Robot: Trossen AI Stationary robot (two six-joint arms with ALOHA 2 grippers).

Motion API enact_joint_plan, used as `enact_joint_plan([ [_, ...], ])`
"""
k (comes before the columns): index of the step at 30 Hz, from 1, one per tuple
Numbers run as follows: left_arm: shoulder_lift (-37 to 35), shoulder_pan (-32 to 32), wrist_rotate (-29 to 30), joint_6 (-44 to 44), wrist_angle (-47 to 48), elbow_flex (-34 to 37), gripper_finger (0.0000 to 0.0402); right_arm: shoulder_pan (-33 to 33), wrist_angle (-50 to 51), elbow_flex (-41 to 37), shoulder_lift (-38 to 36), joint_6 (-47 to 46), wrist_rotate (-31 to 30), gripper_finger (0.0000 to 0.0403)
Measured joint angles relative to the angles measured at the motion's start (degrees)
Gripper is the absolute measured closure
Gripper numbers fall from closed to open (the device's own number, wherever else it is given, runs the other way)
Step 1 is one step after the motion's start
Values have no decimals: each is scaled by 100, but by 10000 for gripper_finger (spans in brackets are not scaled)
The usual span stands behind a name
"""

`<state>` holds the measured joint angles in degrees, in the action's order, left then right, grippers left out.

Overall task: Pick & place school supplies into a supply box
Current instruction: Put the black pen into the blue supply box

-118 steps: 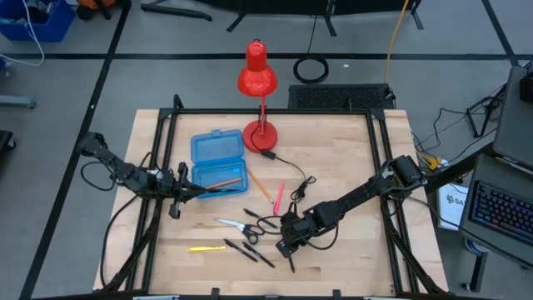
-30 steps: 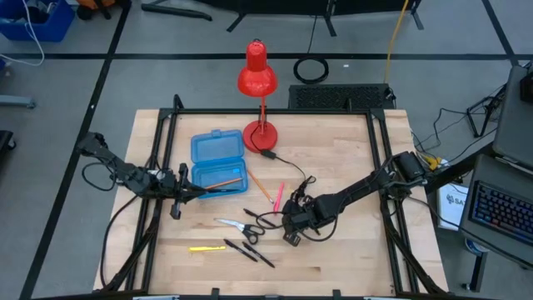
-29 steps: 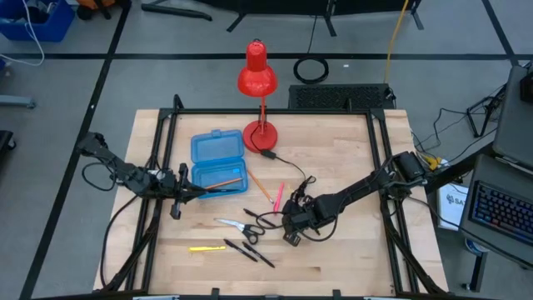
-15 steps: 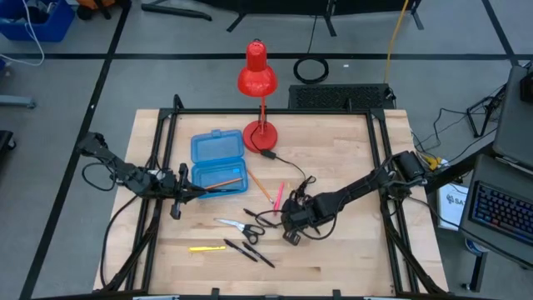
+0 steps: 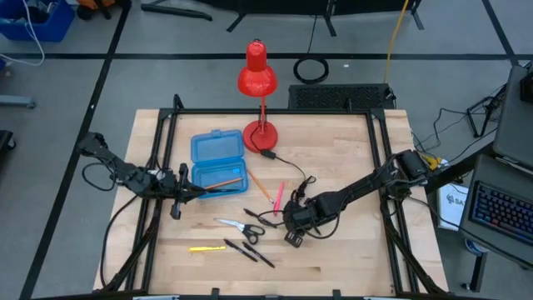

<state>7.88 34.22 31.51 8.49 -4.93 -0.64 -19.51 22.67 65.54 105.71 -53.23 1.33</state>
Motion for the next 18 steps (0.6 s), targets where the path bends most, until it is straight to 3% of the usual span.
enact_joint_plan([
  [12, 0, -1, 2, 50, 26, 0, 364, 0, 1773, 32, -710, -579, -433, 295],
  [18, 0, -2, 2, 50, 33, 0, 364, 2, 1826, 30, -658, -602, -451, 280],
])
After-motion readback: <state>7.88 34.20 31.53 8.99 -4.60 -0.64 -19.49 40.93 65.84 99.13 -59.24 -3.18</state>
